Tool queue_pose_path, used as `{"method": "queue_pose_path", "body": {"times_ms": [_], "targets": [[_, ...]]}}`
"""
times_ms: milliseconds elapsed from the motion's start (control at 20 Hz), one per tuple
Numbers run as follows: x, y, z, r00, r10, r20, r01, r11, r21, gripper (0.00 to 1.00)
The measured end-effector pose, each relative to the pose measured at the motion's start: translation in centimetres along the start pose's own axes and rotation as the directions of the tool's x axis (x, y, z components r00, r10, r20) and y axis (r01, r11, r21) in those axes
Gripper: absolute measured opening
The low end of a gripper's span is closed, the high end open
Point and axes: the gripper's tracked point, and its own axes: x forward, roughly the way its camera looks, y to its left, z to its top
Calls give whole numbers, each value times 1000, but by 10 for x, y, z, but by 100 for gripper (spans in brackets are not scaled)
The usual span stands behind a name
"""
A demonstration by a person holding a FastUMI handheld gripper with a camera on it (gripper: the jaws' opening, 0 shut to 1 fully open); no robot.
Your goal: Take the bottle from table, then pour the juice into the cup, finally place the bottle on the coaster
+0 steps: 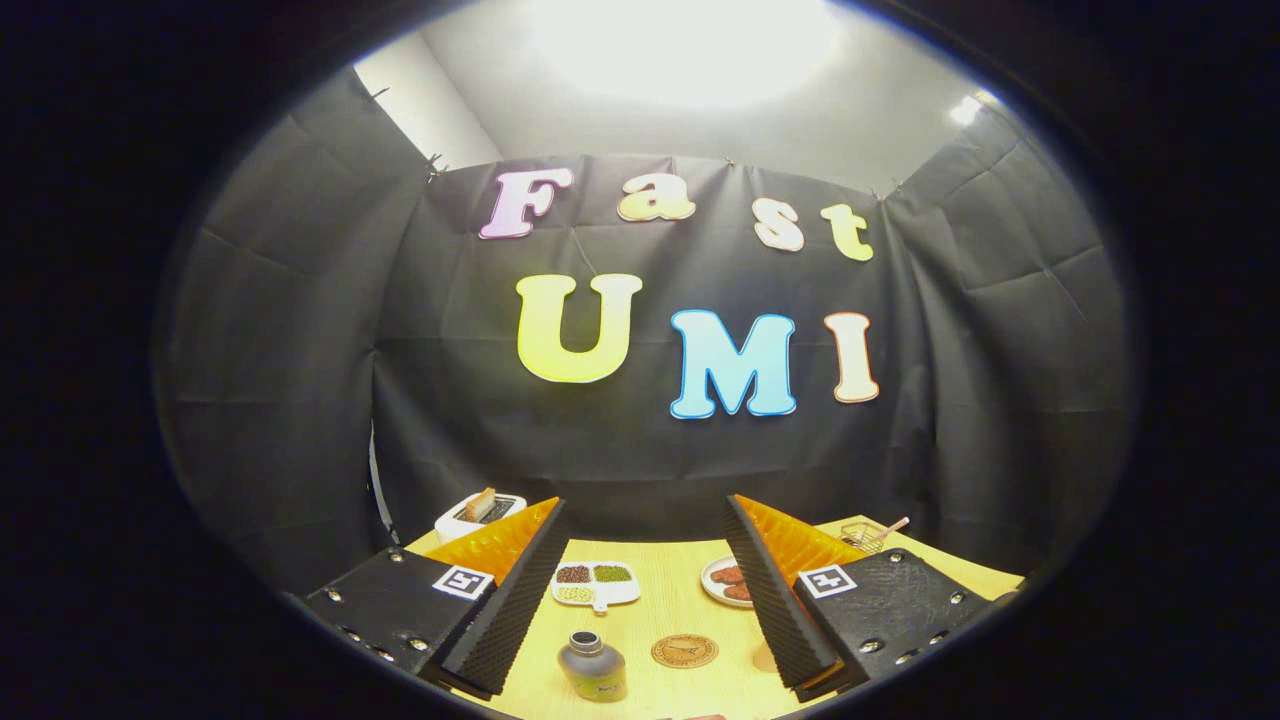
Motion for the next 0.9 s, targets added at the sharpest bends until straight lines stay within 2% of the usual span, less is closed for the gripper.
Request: {"method": "queue_pose_path", "body": {"times_ms": [150, 350, 700, 900], "targets": [[3, -3, 2, 1000, -24, -11, 23, 1000, -20, 96], [6, 4, -5, 1000, -10, -1, 10, 1000, -28, 96], [8, 11, -68, 999, -9, -33, 8, 1000, -15, 96], [9, 31, -103, 998, 40, -42, -40, 999, 10, 96]]}}
